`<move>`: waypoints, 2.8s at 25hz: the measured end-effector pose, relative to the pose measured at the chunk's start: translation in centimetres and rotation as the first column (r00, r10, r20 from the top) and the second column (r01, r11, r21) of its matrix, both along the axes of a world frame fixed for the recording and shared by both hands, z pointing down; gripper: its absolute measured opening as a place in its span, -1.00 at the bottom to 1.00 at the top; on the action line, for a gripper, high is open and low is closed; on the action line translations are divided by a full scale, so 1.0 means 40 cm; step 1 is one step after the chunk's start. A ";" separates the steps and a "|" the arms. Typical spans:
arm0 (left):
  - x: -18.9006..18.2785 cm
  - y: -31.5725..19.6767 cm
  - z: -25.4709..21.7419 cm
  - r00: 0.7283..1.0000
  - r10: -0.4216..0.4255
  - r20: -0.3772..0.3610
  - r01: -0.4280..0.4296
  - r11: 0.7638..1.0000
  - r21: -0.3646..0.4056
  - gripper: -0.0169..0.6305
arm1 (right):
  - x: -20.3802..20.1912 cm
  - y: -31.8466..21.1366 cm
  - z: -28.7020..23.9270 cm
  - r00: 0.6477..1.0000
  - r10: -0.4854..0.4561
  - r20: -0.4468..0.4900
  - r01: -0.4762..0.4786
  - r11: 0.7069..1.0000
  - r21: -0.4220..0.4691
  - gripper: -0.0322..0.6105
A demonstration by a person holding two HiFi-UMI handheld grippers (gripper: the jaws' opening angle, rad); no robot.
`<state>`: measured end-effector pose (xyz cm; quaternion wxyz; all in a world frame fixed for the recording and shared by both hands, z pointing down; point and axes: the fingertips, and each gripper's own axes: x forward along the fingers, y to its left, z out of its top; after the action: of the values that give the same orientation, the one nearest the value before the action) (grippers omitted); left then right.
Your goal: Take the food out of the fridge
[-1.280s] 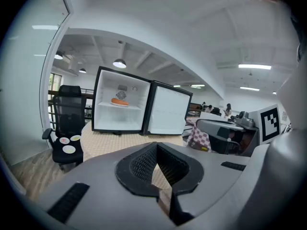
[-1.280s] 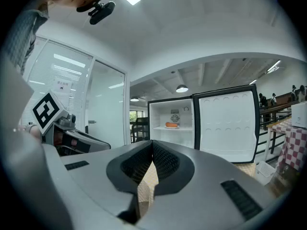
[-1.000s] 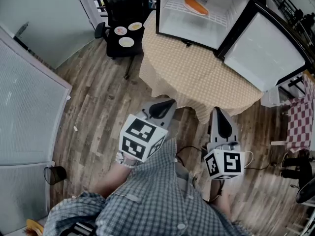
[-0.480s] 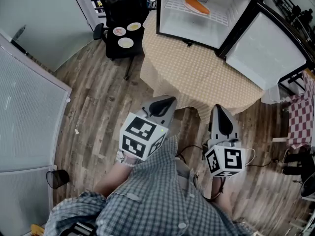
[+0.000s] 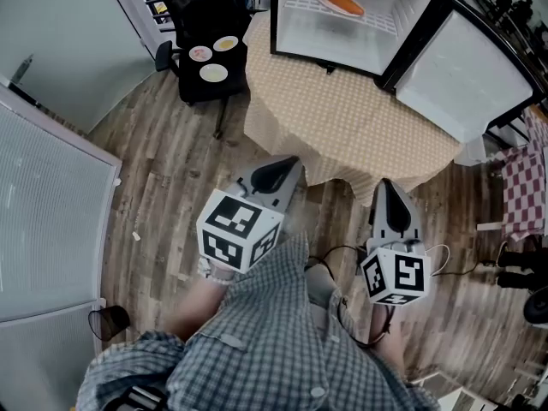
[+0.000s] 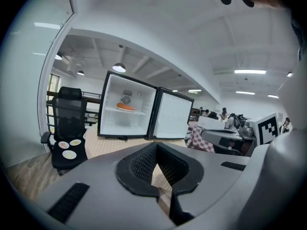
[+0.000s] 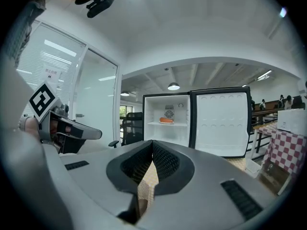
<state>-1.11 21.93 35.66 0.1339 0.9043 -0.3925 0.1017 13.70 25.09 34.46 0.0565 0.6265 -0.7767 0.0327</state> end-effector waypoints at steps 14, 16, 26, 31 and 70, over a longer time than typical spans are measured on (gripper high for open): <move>-0.089 -0.015 -0.011 0.998 -0.046 -0.047 0.047 0.999 0.018 -0.93 | -0.071 -0.022 -0.015 0.998 -0.027 -0.061 0.028 0.999 0.017 -0.87; -0.098 -0.016 -0.013 0.997 -0.054 -0.049 0.055 0.998 0.019 -0.93 | -0.080 -0.030 -0.017 0.998 -0.034 -0.062 0.035 0.999 0.016 -0.87; -0.105 -0.066 -0.005 0.996 -0.082 -0.038 0.082 0.997 0.010 -0.93 | -0.079 -0.075 0.006 0.996 -0.048 -0.074 0.047 0.999 -0.004 -0.87; -0.066 -0.114 -0.004 0.995 -0.084 -0.051 0.085 0.996 0.013 -0.93 | -0.047 -0.122 0.025 0.996 -0.053 -0.065 0.052 0.999 -0.017 -0.87; 0.230 -0.581 -0.096 0.994 -0.093 -0.063 0.096 0.994 0.043 -0.93 | 0.217 -0.592 -0.017 0.994 -0.094 -0.062 0.093 0.996 -0.014 -0.87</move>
<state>8.08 -1.30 31.84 0.1295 0.8902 -0.4328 0.0586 22.40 1.42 33.79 0.0858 0.5898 -0.8029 0.0149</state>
